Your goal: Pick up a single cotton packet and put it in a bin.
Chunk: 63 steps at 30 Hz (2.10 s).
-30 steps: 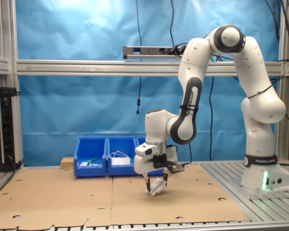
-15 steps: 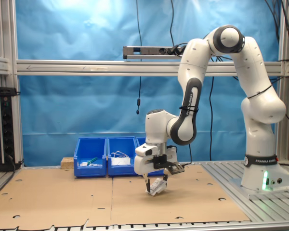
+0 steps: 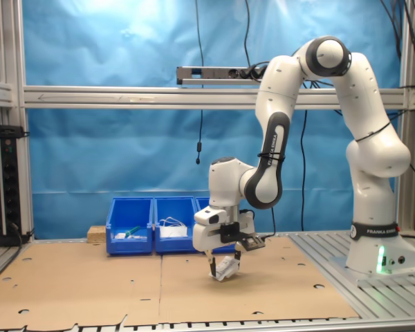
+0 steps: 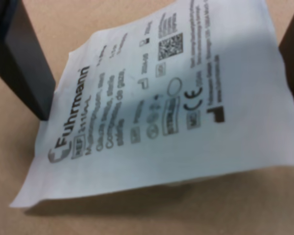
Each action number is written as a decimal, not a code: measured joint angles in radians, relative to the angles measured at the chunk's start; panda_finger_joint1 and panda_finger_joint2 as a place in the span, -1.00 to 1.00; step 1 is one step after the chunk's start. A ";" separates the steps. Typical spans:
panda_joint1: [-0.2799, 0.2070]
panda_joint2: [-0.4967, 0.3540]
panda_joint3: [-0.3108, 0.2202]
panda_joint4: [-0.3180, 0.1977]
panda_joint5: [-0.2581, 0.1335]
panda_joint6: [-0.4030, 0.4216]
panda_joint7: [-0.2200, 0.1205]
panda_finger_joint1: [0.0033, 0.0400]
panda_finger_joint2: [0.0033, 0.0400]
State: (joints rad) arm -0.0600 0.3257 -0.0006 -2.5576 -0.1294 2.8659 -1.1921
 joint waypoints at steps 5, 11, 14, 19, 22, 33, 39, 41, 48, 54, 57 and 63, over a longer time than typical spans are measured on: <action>0.000 0.000 0.000 -0.001 0.000 0.000 -0.001 1.00 1.00; 0.000 0.000 0.000 -0.003 0.000 0.000 -0.001 1.00 1.00; 0.000 0.000 0.000 -0.005 0.000 0.000 -0.001 1.00 1.00; 0.000 0.000 0.000 -0.010 0.000 0.000 -0.002 1.00 1.00; 0.000 0.000 0.000 -0.011 0.000 0.000 -0.002 1.00 1.00; 0.000 0.000 0.000 -0.012 0.000 0.000 -0.002 1.00 1.00; 0.000 0.000 0.000 -0.012 0.000 0.000 -0.002 1.00 1.00; 0.000 0.000 0.000 -0.012 0.000 0.000 -0.002 1.00 1.00; 0.000 0.000 0.000 -0.012 0.000 0.000 -0.002 1.00 1.00; 0.000 0.000 0.000 -0.012 0.000 0.000 -0.002 0.77 0.77; 0.000 0.000 0.000 -0.012 0.000 0.000 -0.002 0.77 0.77; 0.000 0.000 0.000 -0.012 0.000 0.000 -0.002 -0.12 -0.12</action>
State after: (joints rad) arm -0.0600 0.3257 -0.0007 -2.5696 -0.1294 2.8660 -1.1941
